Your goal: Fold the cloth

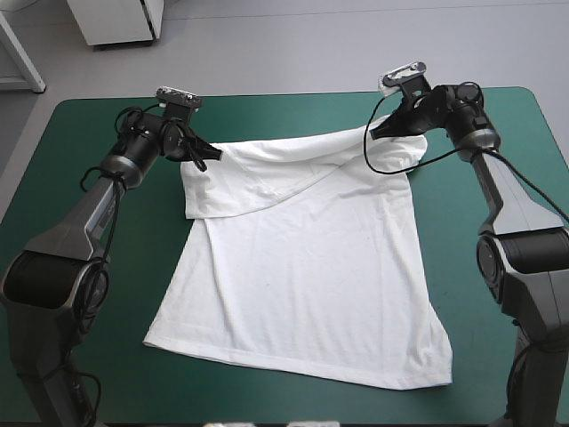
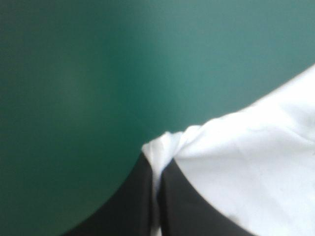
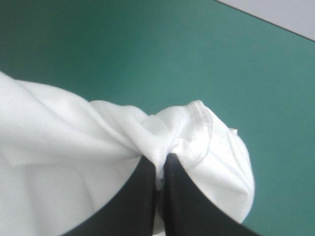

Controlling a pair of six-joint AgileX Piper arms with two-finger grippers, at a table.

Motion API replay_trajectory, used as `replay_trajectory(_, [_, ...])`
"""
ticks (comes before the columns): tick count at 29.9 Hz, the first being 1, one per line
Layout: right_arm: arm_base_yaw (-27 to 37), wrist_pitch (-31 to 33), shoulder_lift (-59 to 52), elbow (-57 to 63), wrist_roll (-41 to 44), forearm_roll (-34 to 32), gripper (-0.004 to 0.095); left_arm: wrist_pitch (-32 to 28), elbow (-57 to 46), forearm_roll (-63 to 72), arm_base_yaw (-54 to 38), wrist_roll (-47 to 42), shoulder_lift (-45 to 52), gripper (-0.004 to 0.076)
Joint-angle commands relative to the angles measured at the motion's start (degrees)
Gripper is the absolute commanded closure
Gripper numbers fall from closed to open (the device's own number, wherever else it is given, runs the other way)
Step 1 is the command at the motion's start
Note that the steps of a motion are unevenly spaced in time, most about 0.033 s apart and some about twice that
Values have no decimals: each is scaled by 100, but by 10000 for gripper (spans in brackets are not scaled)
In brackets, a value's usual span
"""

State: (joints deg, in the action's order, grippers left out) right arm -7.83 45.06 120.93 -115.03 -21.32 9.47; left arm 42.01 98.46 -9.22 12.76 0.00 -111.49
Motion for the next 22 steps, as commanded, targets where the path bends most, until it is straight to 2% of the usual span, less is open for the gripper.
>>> replay_trajectory(1, [60,-318,-144,-154,-185,170,921,-392,372,-39,-4,109,61,733])
replay_trajectory(5, [77,-318,2,-154,-248,242,921,-478,603,65,-4,109,-194,733])
replay_trajectory(11, [241,-455,50,-154,-332,473,901,-972,656,77,-25,237,-267,733])
replay_trajectory(14, [396,-223,50,-154,-598,869,789,-777,664,103,-37,201,-267,732])
replay_trajectory(16, [536,-18,25,-154,-743,1253,637,-325,757,103,-37,225,-267,720])
replay_trajectory(18, [633,160,-50,-165,-765,1314,469,45,863,114,-37,297,-267,652])
replay_trajectory(20, [675,260,-134,-165,-765,1284,360,229,946,148,-37,330,-231,524])
replay_trajectory(22, [715,363,-279,-165,-765,1307,319,409,1048,275,-37,458,-143,388])
